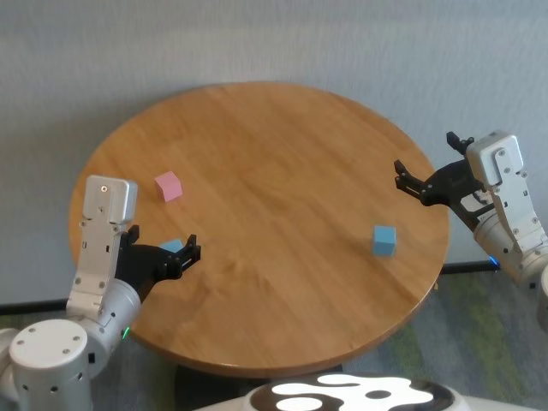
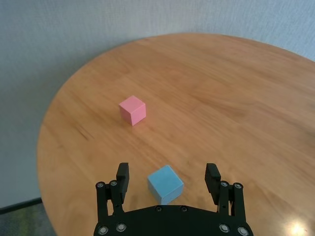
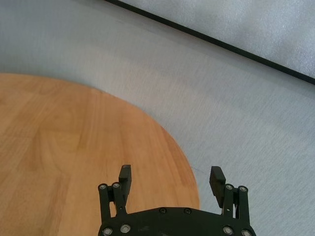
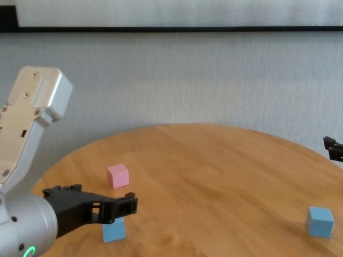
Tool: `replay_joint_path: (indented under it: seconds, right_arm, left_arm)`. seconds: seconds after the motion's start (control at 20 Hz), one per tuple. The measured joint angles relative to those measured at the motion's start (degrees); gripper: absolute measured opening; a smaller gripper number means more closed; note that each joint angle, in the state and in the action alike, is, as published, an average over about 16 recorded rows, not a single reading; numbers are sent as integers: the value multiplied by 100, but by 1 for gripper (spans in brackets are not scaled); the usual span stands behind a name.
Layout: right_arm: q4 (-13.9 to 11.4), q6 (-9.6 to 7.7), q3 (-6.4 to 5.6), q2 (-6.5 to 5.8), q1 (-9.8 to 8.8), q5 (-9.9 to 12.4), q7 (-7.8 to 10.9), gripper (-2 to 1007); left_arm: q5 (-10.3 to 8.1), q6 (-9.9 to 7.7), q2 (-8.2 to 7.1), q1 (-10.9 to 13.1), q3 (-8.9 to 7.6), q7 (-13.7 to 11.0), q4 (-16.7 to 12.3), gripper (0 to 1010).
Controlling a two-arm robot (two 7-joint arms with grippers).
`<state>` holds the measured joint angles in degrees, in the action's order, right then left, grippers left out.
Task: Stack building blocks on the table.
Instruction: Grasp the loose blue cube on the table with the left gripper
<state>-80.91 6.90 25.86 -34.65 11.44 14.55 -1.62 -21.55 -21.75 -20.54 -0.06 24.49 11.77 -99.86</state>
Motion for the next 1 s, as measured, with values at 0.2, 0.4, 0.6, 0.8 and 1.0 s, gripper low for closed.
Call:
replay_joint_path:
  seconds: [0.2, 0.4, 0.6, 0.8, 1.0]
  right_arm:
    - [0, 0, 0, 0, 0, 0, 0, 1005]
    - [0, 0, 0, 0, 0, 0, 0, 1005]
    - [0, 0, 0, 0, 0, 0, 0, 1005]
    - [0, 0, 0, 0, 0, 0, 0, 1005]
    - [0, 0, 0, 0, 0, 0, 0, 1005]
  left_arm:
    - [117, -57, 95, -28, 21, 61, 68, 1003]
    - [246, -121, 164, -91, 54, 87, 146, 1003]
    - [381, -191, 241, -153, 86, 146, 237, 1003]
    - [493, -209, 335, -209, 93, 176, 361, 1003]
    - [534, -183, 431, -249, 78, 146, 487, 1003]
